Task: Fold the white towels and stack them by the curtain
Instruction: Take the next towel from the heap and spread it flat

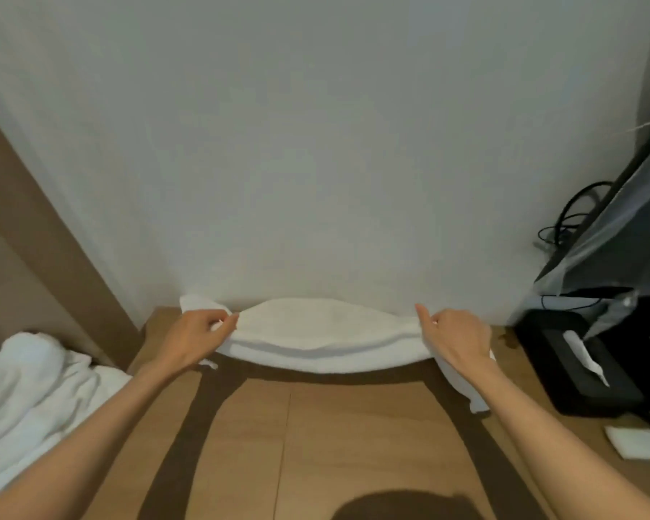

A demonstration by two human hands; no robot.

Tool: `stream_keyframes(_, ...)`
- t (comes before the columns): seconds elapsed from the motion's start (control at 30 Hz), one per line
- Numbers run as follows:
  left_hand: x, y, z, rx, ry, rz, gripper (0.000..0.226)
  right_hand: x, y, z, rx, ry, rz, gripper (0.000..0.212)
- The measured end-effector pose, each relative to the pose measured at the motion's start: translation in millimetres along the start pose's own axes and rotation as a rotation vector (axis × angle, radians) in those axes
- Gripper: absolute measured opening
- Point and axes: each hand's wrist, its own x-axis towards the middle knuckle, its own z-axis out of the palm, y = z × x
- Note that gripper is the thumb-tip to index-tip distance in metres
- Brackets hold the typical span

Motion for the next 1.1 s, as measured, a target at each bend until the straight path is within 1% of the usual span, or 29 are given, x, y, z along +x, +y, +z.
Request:
stream_keyframes(0.1, -18.6, -31.1, 39.8, 0.019, -0.064, -0.005, 0.029, -17.0, -3.4, 50.1, -0.05, -0.05, -0.01, 0.056)
stream_keyframes(0.2, -26.1, -61.2, 75.8, 0.117, -0.072, 0.036, 0.023, -26.7, -9.8, 93.5, -0.04, -0.033, -0.012, 0.053)
stream_keyframes(0.27, -25.3, -78.9, 97.7, 0.131, -0.022, 0.06, 0.024, -30.0, -14.7, 120.0, -0.007, 0.021, -0.027, 0.053)
stream_keyframes(0.37, -21.7, -96.0, 126.3, 0.15, 0.072, 0.076, 0.033, -30.4, -20.2, 151.5, 0.013, 0.101, -0.045, 0.052)
stream_keyframes(0.43, -22.8, -100.1, 138.8, 0.169, 0.103, 0.076, 0.037, -32.3, -19.4, 163.7, 0.0, 0.135, -0.068, 0.053)
stream_keyframes(0.53, -29.4, -100.1, 146.6, 0.168, 0.105, 0.077, 0.033, -42.3, -8.9, 169.2, -0.015, 0.158, -0.092, 0.056)
stream_keyframes(0.63, -46.5, -100.1, 145.1, 0.169, 0.144, 0.063, 0.024, -58.4, 2.5, 164.0, -0.06, 0.184, -0.051, 0.052)
stream_keyframes(0.73, -74.0, -95.0, 144.0, 0.186, 0.227, 0.081, 0.028, -78.1, 10.0, 153.5, -0.094, 0.178, 0.008, 0.044)
stream_keyframes(0.87, -117.4, -85.9, 143.5, 0.178, 0.262, 0.066, 0.032, -109.5, 23.1, 147.9, -0.085, 0.19, 0.043, 0.036)
stream_keyframes(1.03, -169.0, -75.7, 129.9, 0.205, 0.328, 0.072, 0.036, -153.1, 46.0, 148.3, -0.048, 0.219, 0.131, 0.034)
stream_keyframes(1.1, -185.1, -71.6, 125.0, 0.239, 0.316, 0.105, 0.035, -169.0, 54.3, 150.0, -0.035, 0.221, 0.156, 0.034)
